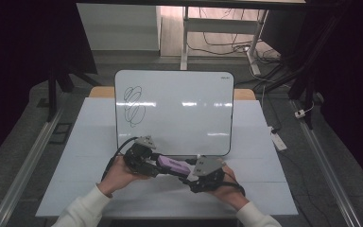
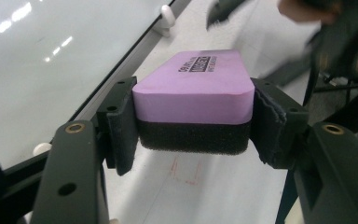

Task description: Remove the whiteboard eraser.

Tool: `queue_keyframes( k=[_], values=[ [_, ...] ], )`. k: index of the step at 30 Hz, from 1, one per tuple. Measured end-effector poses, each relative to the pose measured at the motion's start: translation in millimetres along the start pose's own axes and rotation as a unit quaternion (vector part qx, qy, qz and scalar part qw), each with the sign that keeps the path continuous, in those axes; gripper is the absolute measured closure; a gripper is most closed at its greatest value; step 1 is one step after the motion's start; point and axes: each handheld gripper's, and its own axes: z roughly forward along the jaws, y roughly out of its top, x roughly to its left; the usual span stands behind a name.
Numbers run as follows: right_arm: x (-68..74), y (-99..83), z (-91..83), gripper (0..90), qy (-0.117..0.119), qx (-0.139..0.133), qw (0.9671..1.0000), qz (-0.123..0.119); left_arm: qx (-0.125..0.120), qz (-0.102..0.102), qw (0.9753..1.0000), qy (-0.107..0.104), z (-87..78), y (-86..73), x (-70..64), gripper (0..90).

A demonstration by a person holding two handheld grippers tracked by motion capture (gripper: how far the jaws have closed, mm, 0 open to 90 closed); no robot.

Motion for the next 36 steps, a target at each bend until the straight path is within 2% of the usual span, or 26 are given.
queue_keyframes(
  k=[1, 2, 3, 7, 8, 9, 11, 14, 15, 16, 22, 27, 36],
  values=[
    [-6.3, -0.5, -2.3, 35.8, 0.017, -0.005, 0.9997, 0.015, -0.001, 0.011, 0.9999, -0.002, -1.1, -0.8, -1.4, 38.8],
    [-16.1, 0.0, -5.2, 35.0, 0.048, -0.003, 0.998, 0.04, -0.003, 0.02, 0.9998, -0.003, -2.1, -1.5, -2.8, 38.8],
    [-16.1, 0.0, -5.2, 35.0, 0.048, -0.003, 0.998, 0.04, -0.004, 0.031, 0.9995, -0.002, -3.0, -2.0, -4.0, 38.8],
    [-27.3, 7.0, -4.9, 33.6, 0.094, 0.001, 0.994, 0.057, -0.004, 0.068, 0.9977, -0.005, -4.6, -3.3, -9.2, 38.8],
    [-30.9, 11.9, -1.8, 32.0, 0.121, 0.01, 0.9906, 0.063, -0.004, 0.076, 0.9971, -0.007, -4.9, -3.3, -10.4, 38.8],
    [-30.9, 11.9, -1.8, 32.0, 0.121, 0.01, 0.9906, 0.063, -0.006, 0.083, 0.9965, -0.009, -5.3, -3.3, -11.5, 38.8],
    [-34.0, 14.3, 3.1, 30.8, 0.148, 0.018, 0.9864, 0.07, -0.01, 0.093, 0.9956, -0.007, -6.4, -3.2, -13.7, 38.8],
    [-37.6, 13.1, 9.5, 30.1, 0.186, 0.023, 0.9788, 0.082, -0.018, 0.102, 0.9946, -0.011, -8.9, -3.9, -14.6, 38.8],
    [-38.9, 11.8, 11.4, 30.2, 0.202, 0.026, 0.9753, 0.086, -0.017, 0.106, 0.9941, -0.012, -9.7, -4.0, -14.2, 38.8],
    [-38.9, 11.8, 11.4, 30.2, 0.202, 0.026, 0.9753, 0.086, -0.018, 0.109, 0.9938, -0.014, -10.0, -4.1, -14.2, 38.8],
    [-37.5, 12.4, 15.8, 32.0, 0.228, 0.039, 0.9694, 0.082, -0.023, 0.128, 0.9913, -0.021, -9.4, -4.2, -16.1, 38.8],
    [-36.0, 14.9, 19.4, 35.7, 0.244, 0.045, 0.9658, 0.075, -0.018, 0.139, 0.9899, -0.021, -8.7, -4.1, -17.6, 38.8],
    [-36.2, 14.1, 23.8, 36.3, 0.258, 0.044, 0.9613, 0.085, -0.021, 0.139, 0.9897, -0.028, -9.3, -4.7, -16.3, 38.8]
  ],
)
